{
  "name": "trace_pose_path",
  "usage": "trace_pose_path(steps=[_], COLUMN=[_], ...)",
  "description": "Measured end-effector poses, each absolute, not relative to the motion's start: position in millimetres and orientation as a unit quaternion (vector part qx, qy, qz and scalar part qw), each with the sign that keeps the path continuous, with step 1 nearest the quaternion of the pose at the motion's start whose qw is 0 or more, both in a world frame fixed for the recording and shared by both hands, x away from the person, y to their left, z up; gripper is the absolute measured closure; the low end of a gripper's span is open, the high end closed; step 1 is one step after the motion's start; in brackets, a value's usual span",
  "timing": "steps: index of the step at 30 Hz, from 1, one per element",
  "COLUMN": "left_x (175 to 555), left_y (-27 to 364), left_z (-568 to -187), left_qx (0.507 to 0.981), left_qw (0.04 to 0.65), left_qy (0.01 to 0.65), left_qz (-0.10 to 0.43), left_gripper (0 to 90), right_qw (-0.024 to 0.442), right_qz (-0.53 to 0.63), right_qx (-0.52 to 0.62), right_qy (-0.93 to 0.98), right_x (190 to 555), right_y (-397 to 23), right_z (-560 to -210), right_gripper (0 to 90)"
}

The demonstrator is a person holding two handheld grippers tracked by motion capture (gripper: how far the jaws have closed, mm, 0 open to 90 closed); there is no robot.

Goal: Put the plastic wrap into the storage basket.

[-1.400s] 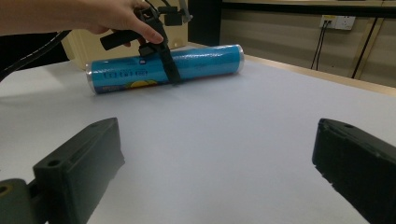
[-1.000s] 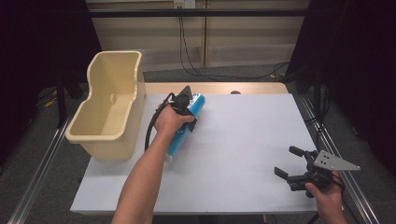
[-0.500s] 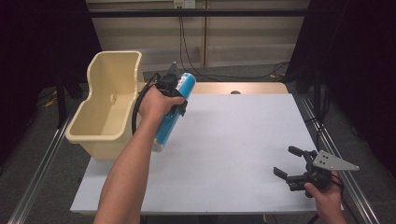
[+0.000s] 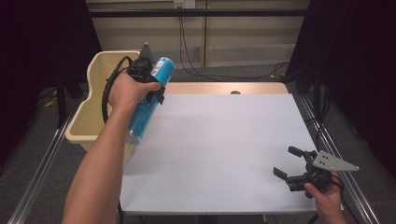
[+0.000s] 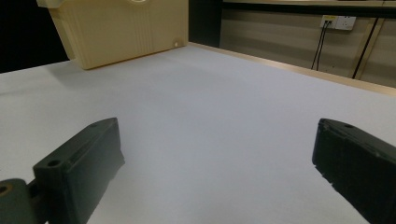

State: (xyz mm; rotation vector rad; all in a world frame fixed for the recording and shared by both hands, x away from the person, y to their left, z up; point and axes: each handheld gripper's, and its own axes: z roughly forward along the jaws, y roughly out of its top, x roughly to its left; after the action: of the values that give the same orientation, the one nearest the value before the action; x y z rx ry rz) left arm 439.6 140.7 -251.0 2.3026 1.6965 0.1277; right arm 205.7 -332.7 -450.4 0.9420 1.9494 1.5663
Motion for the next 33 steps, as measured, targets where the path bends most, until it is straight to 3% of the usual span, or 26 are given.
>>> trace_pose_path(steps=[20, 33], left_x=[427, 430], left_y=[234, 246], left_z=[-249, -278], left_qx=[0.748, 0.734], left_qw=[0.130, 0.128], left_qy=[0.648, 0.665], left_qz=[0.059, 0.054], left_gripper=[32.2, 32.1], right_qw=[0.230, 0.230], right_qz=[0.565, 0.562], right_qx=[0.339, 0.341], right_qy=[0.716, 0.718], right_x=[207, 206], right_y=[-329, -328], right_z=[-451, -452], right_gripper=[1.2, 1.1])
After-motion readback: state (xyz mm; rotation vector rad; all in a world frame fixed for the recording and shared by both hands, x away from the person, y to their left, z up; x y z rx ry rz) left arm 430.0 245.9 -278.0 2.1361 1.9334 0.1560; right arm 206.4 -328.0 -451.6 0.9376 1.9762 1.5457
